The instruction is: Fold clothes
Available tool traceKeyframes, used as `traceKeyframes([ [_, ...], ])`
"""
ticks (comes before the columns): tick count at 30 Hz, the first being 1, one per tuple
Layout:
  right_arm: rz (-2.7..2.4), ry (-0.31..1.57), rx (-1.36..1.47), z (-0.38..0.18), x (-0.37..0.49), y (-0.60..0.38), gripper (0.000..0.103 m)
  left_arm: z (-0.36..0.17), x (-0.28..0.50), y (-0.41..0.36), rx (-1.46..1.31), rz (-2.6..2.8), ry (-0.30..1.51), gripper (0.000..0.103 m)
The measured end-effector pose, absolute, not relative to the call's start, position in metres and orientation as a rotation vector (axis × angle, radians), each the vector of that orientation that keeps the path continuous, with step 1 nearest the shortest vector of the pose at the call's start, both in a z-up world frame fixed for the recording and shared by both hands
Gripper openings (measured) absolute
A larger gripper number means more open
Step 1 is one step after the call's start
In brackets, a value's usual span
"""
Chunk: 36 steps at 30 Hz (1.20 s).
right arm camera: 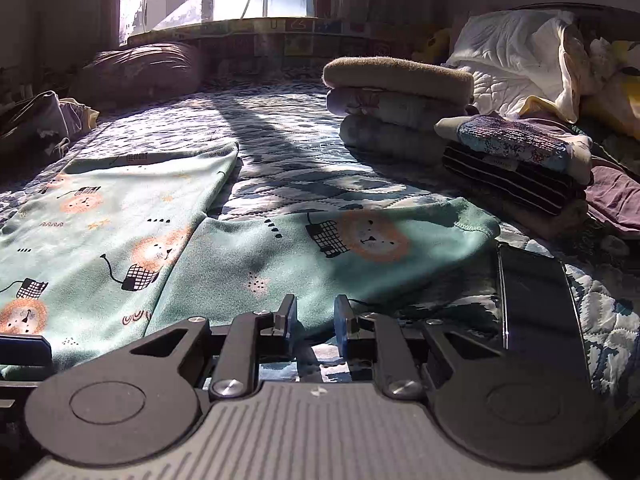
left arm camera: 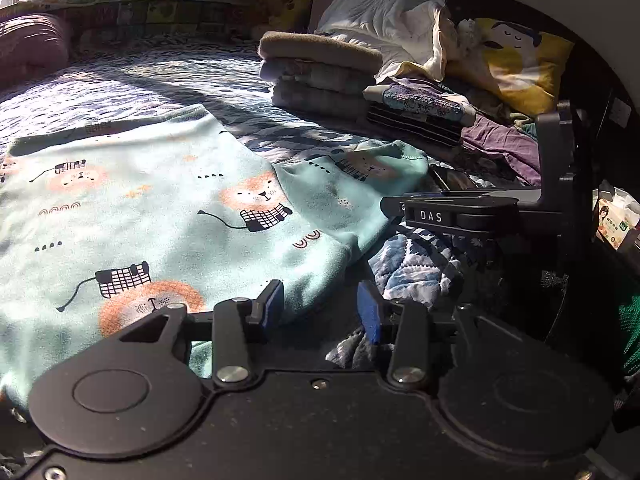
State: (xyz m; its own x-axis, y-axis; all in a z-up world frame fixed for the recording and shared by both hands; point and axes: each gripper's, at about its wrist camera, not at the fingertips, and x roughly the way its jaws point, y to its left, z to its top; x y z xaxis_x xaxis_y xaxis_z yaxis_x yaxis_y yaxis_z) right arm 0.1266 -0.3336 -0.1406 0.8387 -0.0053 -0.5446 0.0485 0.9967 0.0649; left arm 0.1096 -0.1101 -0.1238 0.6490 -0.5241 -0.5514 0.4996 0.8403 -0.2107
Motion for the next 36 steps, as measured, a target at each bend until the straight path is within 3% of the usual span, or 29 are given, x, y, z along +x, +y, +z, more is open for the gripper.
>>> traceKeyframes([
  [5,-0.045,0.583,0.401,-0.149,0.112,-0.366,0.038,-0.121,0.116,-0.089,-0.135,-0.508,0.634,0.041],
  [10,-0.01,0.593,0.804,-0.177,0.106,-0.398,0.041,-0.123,0.123,-0.073,-0.196,-0.455,0.652,0.049],
  [19,0.003,0.509,1.028,-0.196,0.114,-0.416,0.038,-0.084,0.152,-0.102,-0.184,-0.52,0.673,0.058],
  [27,0.018,0.487,0.967,-0.197,0.108,-0.39,0.045,-0.038,0.216,-0.24,0.268,-0.71,0.67,0.058],
  [36,-0.046,0.399,1.033,-0.21,0.085,-0.384,0.042,-0.086,0.222,-0.386,0.803,-0.78,0.698,0.057],
])
